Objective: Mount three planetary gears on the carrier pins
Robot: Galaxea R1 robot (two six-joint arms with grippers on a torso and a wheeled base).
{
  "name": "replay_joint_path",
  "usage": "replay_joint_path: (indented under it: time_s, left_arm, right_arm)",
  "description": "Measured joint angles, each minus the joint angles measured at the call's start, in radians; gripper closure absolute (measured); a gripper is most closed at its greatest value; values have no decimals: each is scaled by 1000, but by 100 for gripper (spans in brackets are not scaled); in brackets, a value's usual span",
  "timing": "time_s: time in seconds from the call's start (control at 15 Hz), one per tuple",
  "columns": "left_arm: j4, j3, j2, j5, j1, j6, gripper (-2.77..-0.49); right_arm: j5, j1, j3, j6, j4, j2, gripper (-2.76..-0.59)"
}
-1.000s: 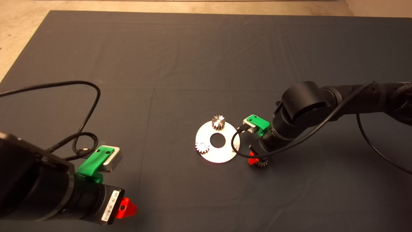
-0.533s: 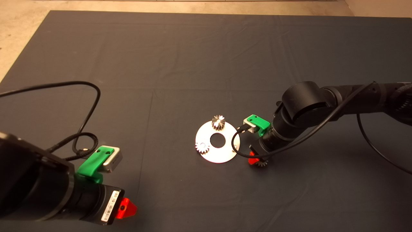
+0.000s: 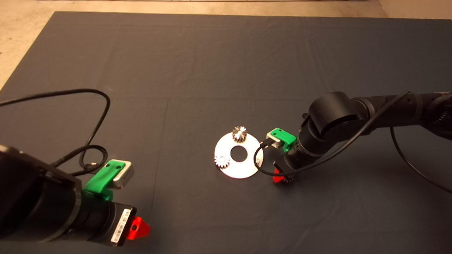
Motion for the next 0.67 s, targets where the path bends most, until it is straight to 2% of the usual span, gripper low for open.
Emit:
replay_joint_path:
  time_s: [0.13, 0.4, 0.67]
  left_arm:
    - [0, 0, 0, 0, 0, 0, -248]
    - [-2, 0, 0, 0, 0, 0, -248]
    - [-17, 0, 0, 0, 0, 0, -248]
  right_arm:
    - [-1, -8, 14, 0, 0, 0, -183]
    - [-3, -17, 29, 1, 0, 0, -182]
    - [-4, -22, 32, 1, -1, 0, -180]
